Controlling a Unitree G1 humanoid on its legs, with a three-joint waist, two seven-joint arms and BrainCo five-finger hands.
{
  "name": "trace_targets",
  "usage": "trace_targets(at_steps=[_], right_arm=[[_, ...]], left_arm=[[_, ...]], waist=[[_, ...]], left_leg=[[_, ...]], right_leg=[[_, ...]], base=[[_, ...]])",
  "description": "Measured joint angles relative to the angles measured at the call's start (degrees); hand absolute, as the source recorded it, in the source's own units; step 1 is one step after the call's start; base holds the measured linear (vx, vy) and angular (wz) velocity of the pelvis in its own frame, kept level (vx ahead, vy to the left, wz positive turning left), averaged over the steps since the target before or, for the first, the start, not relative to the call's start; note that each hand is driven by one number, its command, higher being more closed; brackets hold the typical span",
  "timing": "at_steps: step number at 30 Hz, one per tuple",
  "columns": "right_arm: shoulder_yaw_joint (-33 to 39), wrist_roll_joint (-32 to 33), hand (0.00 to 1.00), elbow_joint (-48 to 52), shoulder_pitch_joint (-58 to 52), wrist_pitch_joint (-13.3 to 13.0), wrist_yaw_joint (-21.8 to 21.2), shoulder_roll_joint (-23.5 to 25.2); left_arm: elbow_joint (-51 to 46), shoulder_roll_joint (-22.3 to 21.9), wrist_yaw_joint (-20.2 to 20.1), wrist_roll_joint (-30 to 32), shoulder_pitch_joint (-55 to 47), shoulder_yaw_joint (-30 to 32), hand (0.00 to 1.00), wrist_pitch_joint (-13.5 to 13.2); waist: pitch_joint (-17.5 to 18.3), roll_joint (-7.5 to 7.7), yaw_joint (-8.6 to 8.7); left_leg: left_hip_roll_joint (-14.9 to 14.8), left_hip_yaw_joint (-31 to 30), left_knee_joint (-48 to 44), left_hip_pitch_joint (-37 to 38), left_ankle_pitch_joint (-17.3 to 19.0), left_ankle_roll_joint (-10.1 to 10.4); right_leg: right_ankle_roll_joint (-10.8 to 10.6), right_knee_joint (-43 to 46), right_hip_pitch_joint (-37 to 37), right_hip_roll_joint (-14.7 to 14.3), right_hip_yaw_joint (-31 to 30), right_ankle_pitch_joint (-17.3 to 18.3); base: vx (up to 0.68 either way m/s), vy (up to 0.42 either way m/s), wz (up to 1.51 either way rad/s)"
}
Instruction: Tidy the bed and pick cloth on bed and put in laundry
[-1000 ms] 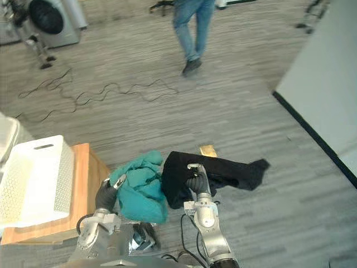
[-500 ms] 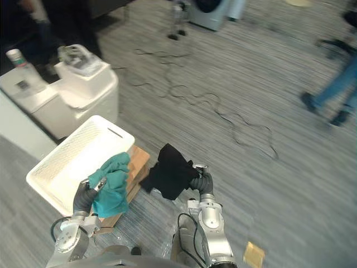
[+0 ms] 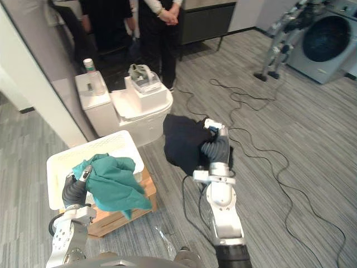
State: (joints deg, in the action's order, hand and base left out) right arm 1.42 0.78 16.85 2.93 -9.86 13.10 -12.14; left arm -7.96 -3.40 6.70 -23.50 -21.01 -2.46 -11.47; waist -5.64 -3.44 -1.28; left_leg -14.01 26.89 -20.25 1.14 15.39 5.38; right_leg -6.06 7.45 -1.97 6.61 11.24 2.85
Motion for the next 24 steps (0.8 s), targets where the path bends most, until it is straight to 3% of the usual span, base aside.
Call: trace_targets(at_steps=[1, 3, 5, 11, 13, 15, 16, 17, 18, 19, 20, 21, 22, 23, 24], right_arm=[[0.5, 0.0, 1.00, -0.2, 1.8, 0.0, 0.0, -0.8], [1.5, -0.1, 1.00, -2.3, 6.1, 0.2, 0.1, -2.3], [1.5, -0.1, 1.00, -2.9, 8.1, 0.5, 0.1, -2.3], [1.2, -0.2, 1.00, -2.9, 12.0, 0.5, 0.1, -3.3], [2.3, -0.2, 1.00, -2.9, 11.6, 0.6, 0.3, -3.7], [2.3, -0.5, 1.00, -2.9, 11.6, 0.7, 0.7, -3.9], [2.1, -1.0, 1.00, -2.9, 11.6, 0.8, 0.7, -3.7], [2.1, -1.2, 1.00, -2.9, 11.5, 0.7, 0.7, -3.2], [2.1, -1.2, 1.00, -2.8, 11.3, 0.7, 0.8, -2.8], [2.3, -1.2, 1.00, -2.5, 10.0, 0.3, 0.9, -2.5], [2.8, -1.2, 1.00, -1.8, 8.5, 0.2, 0.9, -2.2], [3.6, -1.2, 1.00, -1.6, 7.8, 0.0, 0.9, -1.9], [4.7, -1.2, 1.00, -1.5, 7.4, -0.2, 1.1, -1.6], [4.8, -1.2, 1.00, -1.4, 7.5, -0.2, 1.4, -1.5], [4.9, -1.2, 1.00, -1.4, 7.5, -0.3, 1.5, -1.8]], left_arm=[[0.4, 0.0, 0.0, 0.0, 0.0, 0.2, 1.00, 0.0], [2.4, 0.1, -0.1, -0.1, -0.1, 0.1, 1.00, 0.1], [3.7, 0.3, -0.1, -0.1, -0.5, -0.1, 1.00, 0.3], [4.1, 3.4, -1.1, -0.7, -0.1, -2.6, 1.00, 1.0], [4.2, 3.6, -1.4, -1.1, 0.8, -3.8, 1.00, 2.0], [4.2, 3.9, -2.2, -1.0, 1.3, -4.7, 1.00, 2.4], [4.1, 4.9, -2.2, -1.0, 1.4, -5.0, 1.00, 2.4], [4.0, 6.0, -2.1, -1.0, 1.5, -5.2, 1.00, 2.5], [4.0, 6.7, -2.1, -1.0, 1.5, -5.2, 1.00, 2.5], [3.8, 7.8, -2.0, -1.1, 1.9, -4.9, 1.00, 2.5], [3.8, 7.7, -2.0, -0.8, 1.9, -5.6, 1.00, 2.4], [3.9, 7.6, -2.1, -0.5, 1.8, -6.4, 1.00, 2.4], [3.9, 7.6, -2.5, 0.0, 1.7, -8.3, 1.00, 2.4], [3.8, 7.7, -3.6, 0.0, 0.6, -9.5, 1.00, 2.4], [4.0, 7.4, -4.1, 0.0, 0.3, -9.7, 1.00, 2.4]], waist=[[-0.1, 0.18, -0.02], [-1.1, 1.69, -0.27], [-1.2, 2.18, -0.55], [-0.9, 5.60, -0.28], [-1.0, 5.69, 0.47], [-1.0, 5.56, 0.65], [-1.3, 6.13, 0.59], [-1.3, 6.32, 0.55], [-1.8, 5.47, 1.14], [-1.9, 5.42, 2.42], [-1.9, 5.47, 3.10], [-1.9, 5.56, 3.29], [-2.1, 6.23, 3.15], [-2.3, 8.05, 2.71], [-2.3, 9.49, 2.57]], left_leg=[[0.9, -0.1, 2.1, 0.2, -0.6, 0.9], [3.5, -0.5, 5.7, 2.0, -2.3, 0.3], [4.5, -0.7, 6.6, 3.3, -2.3, 0.2], [5.5, -5.1, 10.6, 2.9, -4.1, -0.1], [5.5, -8.0, 13.3, 3.6, -5.7, -0.3], [5.1, -9.3, 15.0, 4.5, -6.9, -0.7], [5.3, -9.9, 15.5, 5.4, -7.1, -0.8], [5.3, -10.7, 15.4, 6.1, -7.1, -1.1], [5.1, -11.7, 15.2, 6.1, -7.1, -1.4], [4.0, -15.3, 15.2, 5.6, -7.0, -1.8], [3.4, -18.2, 14.9, 4.4, -7.2, -1.9], [3.5, -19.6, 14.7, 3.5, -7.2, -1.9], [4.6, -21.1, 14.3, 2.6, -7.2, -1.9], [7.3, -21.8, 14.2, 2.7, -7.1, -1.7], [8.7, -21.9, 14.2, 3.0, -6.7, -1.5]], right_leg=[[-0.1, -1.7, 0.1, 0.3, 0.6, -1.4], [-0.7, -6.0, 3.2, 1.6, 1.8, -4.1], [-0.9, -7.6, 5.6, 2.3, 2.2, -4.9], [-1.3, -6.3, 6.1, 3.2, 5.6, -6.3], [-1.3, -1.2, 5.3, 3.6, 7.2, -6.3], [-1.3, 9.5, 1.4, 4.8, 6.6, -6.3], [-0.3, 17.6, -1.9, 6.0, 4.9, -7.1], [0.4, 24.6, -4.9, 6.0, 1.7, -10.1], [0.4, 27.0, -6.6, 5.5, 0.1, -10.0], [-0.3, 27.8, -7.7, 2.0, -3.7, -2.9], [-0.1, 23.9, -7.9, -1.6, -6.0, 1.9], [0.1, 20.7, -7.7, -2.8, -6.3, 3.1], [1.2, 12.8, -6.7, -3.6, -6.5, 3.1], [1.9, 6.2, -5.8, -3.0, -7.4, -3.1], [1.7, 5.3, -5.1, -2.1, -6.3, -3.0]], base=[[0.02, 0.076, 0.37], [0.02, 0.107, 0.31], [0.00, 0.097, 0.19], [0.00, 0.044, 0.39], [0.02, 0.080, 0.89], [0.03, 0.097, 0.61], [0.03, 0.091, 0.48], [0.03, 0.085, 0.48], [0.08, 0.060, 0.80], [0.09, 0.021, 1.12], [0.11, 0.003, 1.23], [0.06, -0.014, 1.11], [0.10, -0.044, 0.88], [0.10, -0.076, 0.76], [0.15, -0.094, 0.33]])
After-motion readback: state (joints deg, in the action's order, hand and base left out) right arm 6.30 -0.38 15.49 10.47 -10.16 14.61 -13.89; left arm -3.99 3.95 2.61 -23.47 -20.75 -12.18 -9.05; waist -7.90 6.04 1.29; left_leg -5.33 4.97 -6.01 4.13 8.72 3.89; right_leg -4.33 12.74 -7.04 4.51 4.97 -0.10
